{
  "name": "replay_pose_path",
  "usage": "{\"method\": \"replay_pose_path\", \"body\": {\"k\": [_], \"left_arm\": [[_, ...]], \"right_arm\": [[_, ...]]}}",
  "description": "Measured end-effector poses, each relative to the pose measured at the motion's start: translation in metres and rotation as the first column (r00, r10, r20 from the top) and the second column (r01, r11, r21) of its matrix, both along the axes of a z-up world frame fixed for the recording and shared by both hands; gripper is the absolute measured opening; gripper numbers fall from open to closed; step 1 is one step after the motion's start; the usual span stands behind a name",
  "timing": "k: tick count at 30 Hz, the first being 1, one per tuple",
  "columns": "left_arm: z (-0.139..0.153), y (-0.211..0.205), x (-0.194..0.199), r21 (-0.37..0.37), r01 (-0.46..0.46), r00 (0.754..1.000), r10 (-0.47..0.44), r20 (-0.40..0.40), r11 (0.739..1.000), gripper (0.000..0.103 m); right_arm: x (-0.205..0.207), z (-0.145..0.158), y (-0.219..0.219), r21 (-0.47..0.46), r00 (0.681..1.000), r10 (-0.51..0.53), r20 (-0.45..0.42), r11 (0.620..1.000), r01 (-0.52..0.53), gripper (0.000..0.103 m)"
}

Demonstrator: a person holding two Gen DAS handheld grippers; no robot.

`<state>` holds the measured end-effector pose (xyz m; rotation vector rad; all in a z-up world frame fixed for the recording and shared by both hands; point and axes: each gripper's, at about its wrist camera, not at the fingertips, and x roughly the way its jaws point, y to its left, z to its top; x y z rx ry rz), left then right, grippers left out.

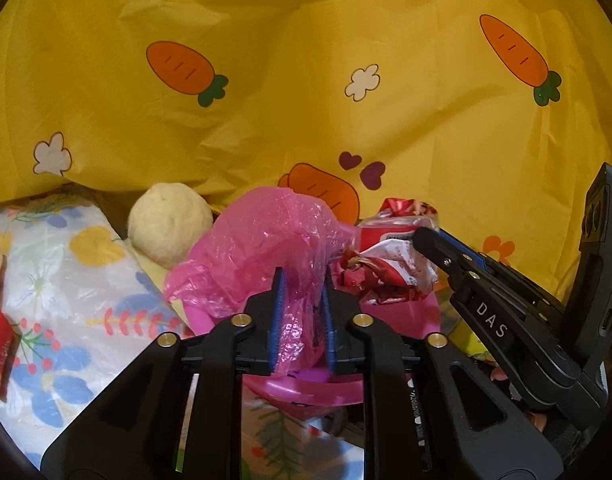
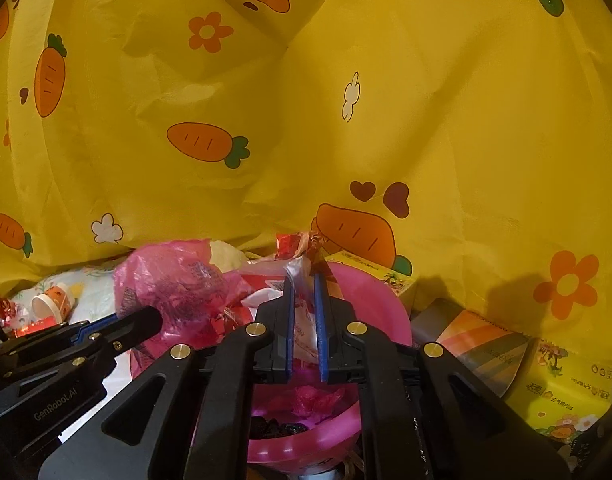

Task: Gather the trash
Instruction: 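Carry both items over the pink bucket and open both grippers to drop them, then move both grippers back to the pile and lower the left gripper onto the green foam net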

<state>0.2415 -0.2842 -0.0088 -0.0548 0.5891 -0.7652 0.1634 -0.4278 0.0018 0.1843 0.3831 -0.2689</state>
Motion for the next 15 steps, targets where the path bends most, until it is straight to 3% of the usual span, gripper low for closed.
{"method": "replay_pose_path", "body": {"k": [2,5,9,11,15], "left_arm": [[-0.002,0.003,-0.002,-0.018,-0.002,1.000,0.002,-0.003,1.000,0.057],[0.000,0.015,-0.006,-0.042,-0.041,0.999,0.042,0.013,0.998,0.073],[0.004,0.033,-0.013,-0.051,-0.130,0.991,0.131,0.031,0.990,0.086],[0.007,0.044,-0.021,-0.038,-0.178,0.982,0.180,0.058,0.983,0.090],[0.013,0.072,-0.045,0.000,-0.291,0.951,0.289,0.113,0.957,0.090]], "right_arm": [[0.001,-0.002,-0.003,0.007,1.000,0.002,-0.008,1.000,-0.002,0.011],[0.000,-0.002,-0.005,0.015,1.000,0.000,-0.006,1.000,0.000,0.015],[-0.006,0.002,-0.006,0.017,1.000,-0.002,0.019,1.000,0.001,0.034],[-0.009,0.005,-0.005,0.021,1.000,0.002,0.027,1.000,-0.003,0.037],[-0.025,0.011,0.005,0.012,0.998,0.009,0.063,1.000,-0.010,0.066]]}}
